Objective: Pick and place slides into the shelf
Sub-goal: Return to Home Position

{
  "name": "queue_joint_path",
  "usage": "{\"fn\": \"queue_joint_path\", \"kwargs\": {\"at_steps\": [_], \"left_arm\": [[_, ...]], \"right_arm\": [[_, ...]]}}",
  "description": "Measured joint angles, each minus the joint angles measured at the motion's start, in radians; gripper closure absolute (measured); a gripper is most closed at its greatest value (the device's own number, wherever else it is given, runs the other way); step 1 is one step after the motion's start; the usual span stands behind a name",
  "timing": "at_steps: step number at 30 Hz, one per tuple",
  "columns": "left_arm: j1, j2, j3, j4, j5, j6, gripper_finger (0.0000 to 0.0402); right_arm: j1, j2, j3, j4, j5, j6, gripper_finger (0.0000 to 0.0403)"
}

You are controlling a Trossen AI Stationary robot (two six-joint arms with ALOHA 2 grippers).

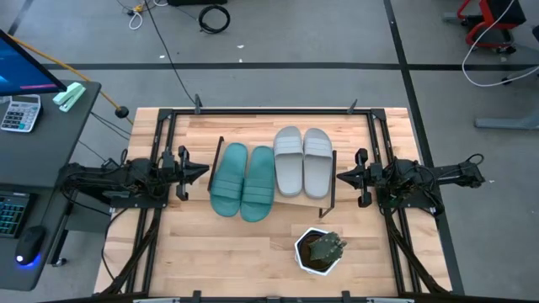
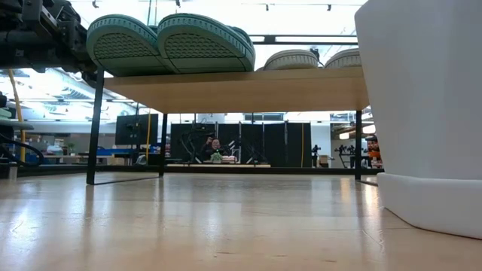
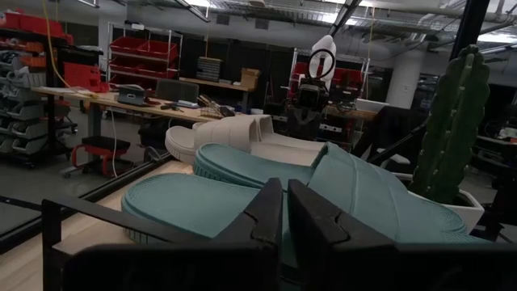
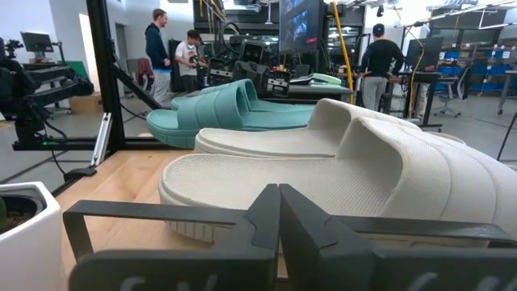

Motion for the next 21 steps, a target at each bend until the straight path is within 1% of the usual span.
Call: {"fn": "queue_joint_path", "kwargs": {"at_steps": [4, 14, 21], "left_arm": [[0.000, 0.000, 0.000, 0.000, 0.000, 0.000, 0.0378], [0.000, 0.000, 0.000, 0.000, 0.000, 0.000, 0.0363], [0.000, 0.000, 0.000, 0.000, 0.000, 0.000, 0.0371]], "right_arm": [[0.000, 0.000, 0.000, 0.000, 0.000, 0.000, 0.0389], [0.000, 0.000, 0.000, 0.000, 0.000, 0.000, 0.0388], [0.000, 0.000, 0.000, 0.000, 0.000, 0.000, 0.0386]]}}
